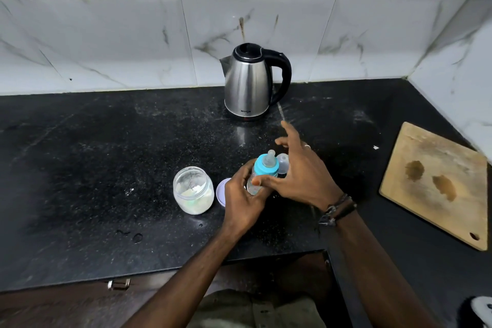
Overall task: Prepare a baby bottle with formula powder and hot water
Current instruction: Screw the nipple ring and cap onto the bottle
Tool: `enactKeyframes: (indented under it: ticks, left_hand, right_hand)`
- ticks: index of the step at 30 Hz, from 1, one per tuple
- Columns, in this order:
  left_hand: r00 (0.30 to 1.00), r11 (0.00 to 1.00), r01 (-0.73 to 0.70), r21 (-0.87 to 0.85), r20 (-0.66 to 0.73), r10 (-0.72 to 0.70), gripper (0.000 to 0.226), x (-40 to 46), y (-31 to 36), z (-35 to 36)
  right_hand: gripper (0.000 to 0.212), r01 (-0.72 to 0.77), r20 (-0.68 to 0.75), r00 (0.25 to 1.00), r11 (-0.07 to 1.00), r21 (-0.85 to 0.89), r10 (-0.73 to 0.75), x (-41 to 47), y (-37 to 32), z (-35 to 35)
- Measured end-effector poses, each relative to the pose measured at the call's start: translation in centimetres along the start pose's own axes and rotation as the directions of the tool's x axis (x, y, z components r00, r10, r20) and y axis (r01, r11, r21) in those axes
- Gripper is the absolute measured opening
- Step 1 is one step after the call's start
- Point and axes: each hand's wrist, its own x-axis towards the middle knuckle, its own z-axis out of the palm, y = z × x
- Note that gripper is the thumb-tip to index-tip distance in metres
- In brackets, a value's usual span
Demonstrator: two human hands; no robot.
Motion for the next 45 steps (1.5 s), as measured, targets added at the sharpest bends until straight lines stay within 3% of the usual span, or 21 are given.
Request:
enactKeyframes:
  ticks: [3, 6, 9, 11, 12, 13, 15, 18, 22, 25, 27, 28, 30, 32, 33, 37, 41, 43, 45]
  left_hand:
    - [1.000, 1.000, -0.020, 0.008, -0.002, 0.020, 0.055, 0.2, 0.0, -0.1]
    - [1.000, 1.000, -0.021, -0.001, -0.021, 0.021, 0.052, 0.4, 0.0, -0.3]
    - [1.000, 1.000, 0.004, -0.009, -0.020, -0.004, 0.053, 0.3, 0.1, -0.3]
    - [1.000, 1.000, 0.007, -0.007, -0.015, -0.007, 0.058, 0.3, 0.3, -0.2]
    - [1.000, 1.000, 0.003, -0.002, -0.014, -0.003, 0.059, 0.3, 0.4, -0.2]
    - [1.000, 1.000, 0.002, 0.001, -0.015, -0.002, 0.058, 0.4, 0.3, -0.2]
    - [1.000, 1.000, 0.008, -0.011, -0.004, -0.008, 0.052, 0.5, 0.0, -0.1]
    - [1.000, 1.000, 0.005, -0.002, -0.008, -0.005, 0.051, 0.4, -0.1, -0.2]
    - [1.000, 1.000, 0.005, -0.010, -0.023, -0.005, 0.049, 0.4, 0.2, -0.3]
    - [1.000, 1.000, 0.002, -0.016, -0.004, -0.003, 0.056, 0.3, 0.4, -0.2]
    - [1.000, 1.000, -0.006, -0.014, -0.010, 0.006, 0.058, 0.2, 0.4, -0.2]
    - [1.000, 1.000, -0.011, -0.019, -0.017, 0.011, 0.056, 0.2, 0.3, -0.3]
    - [1.000, 0.999, -0.004, -0.033, -0.019, 0.004, 0.051, 0.3, 0.2, -0.2]
    - [1.000, 1.000, 0.008, -0.026, -0.020, -0.008, 0.050, 0.2, 0.2, -0.3]
    - [1.000, 1.000, 0.009, -0.017, -0.023, -0.010, 0.050, 0.2, 0.1, -0.3]
    - [1.000, 1.000, 0.012, -0.027, -0.012, -0.012, 0.047, 0.0, 0.1, -0.1]
    - [0.999, 0.999, 0.022, -0.040, -0.024, -0.023, 0.046, -0.1, -0.2, -0.2]
    - [0.998, 0.999, 0.016, -0.038, -0.054, -0.018, 0.048, -0.1, -0.4, -0.6]
    - [0.999, 0.999, 0.011, -0.042, -0.041, -0.013, 0.049, 0.0, -0.2, -0.8]
  right_hand:
    - [0.116, 0.015, 0.100, 0.994, 0.964, 0.265, -0.043, 0.1, 0.8, -0.2]
    - [0.112, 0.043, 0.022, 0.998, 0.964, 0.263, -0.051, 0.2, 0.5, 0.3]
    - [0.119, 0.026, -0.104, 0.994, 0.998, -0.053, -0.032, 0.1, -0.6, 0.3]
    - [0.130, -0.041, -0.149, 0.989, 0.947, -0.317, -0.007, 0.2, -1.2, 0.5]
    - [0.134, -0.049, -0.151, 0.988, 0.932, -0.358, -0.006, 0.2, -1.2, 0.7]
    - [0.133, -0.046, -0.132, 0.991, 0.944, -0.326, 0.003, 0.3, -1.0, 0.7]
    - [0.123, -0.010, -0.043, 0.999, 0.997, -0.071, 0.007, 0.3, -0.6, 0.4]
    - [0.111, 0.009, 0.142, 0.989, 0.970, 0.245, -0.045, 0.7, -0.1, 0.3]
    - [0.108, 0.082, -0.065, 0.995, 0.982, 0.169, -0.071, 0.5, -0.3, 1.5]
    - [0.111, -0.031, -0.231, 0.973, 0.985, -0.167, -0.009, 0.2, -1.1, 1.4]
    - [0.118, -0.068, -0.242, 0.970, 0.957, -0.280, -0.001, 0.1, -1.2, 1.6]
    - [0.119, -0.058, -0.198, 0.980, 0.968, -0.244, 0.009, 0.0, -1.0, 1.5]
    - [0.113, -0.019, -0.043, 0.999, 1.000, -0.004, 0.019, 0.1, -0.5, 1.2]
    - [0.102, -0.009, 0.102, 0.995, 0.971, 0.239, -0.015, 0.3, -0.1, 1.1]
    - [0.098, 0.006, 0.123, 0.991, 0.960, 0.280, -0.043, 0.3, 0.1, 1.2]
    - [0.095, 0.070, -0.009, 0.998, 0.977, 0.201, -0.070, 0.2, 0.3, 1.4]
    - [0.098, 0.049, -0.149, 0.986, 0.990, -0.133, -0.068, 0.1, -0.6, 0.8]
    - [0.105, 0.044, -0.126, 0.990, 0.994, -0.096, -0.056, 0.1, -0.7, 0.9]
    - [0.108, 0.022, 0.006, 1.000, 0.995, 0.097, -0.022, 0.4, -0.3, 0.7]
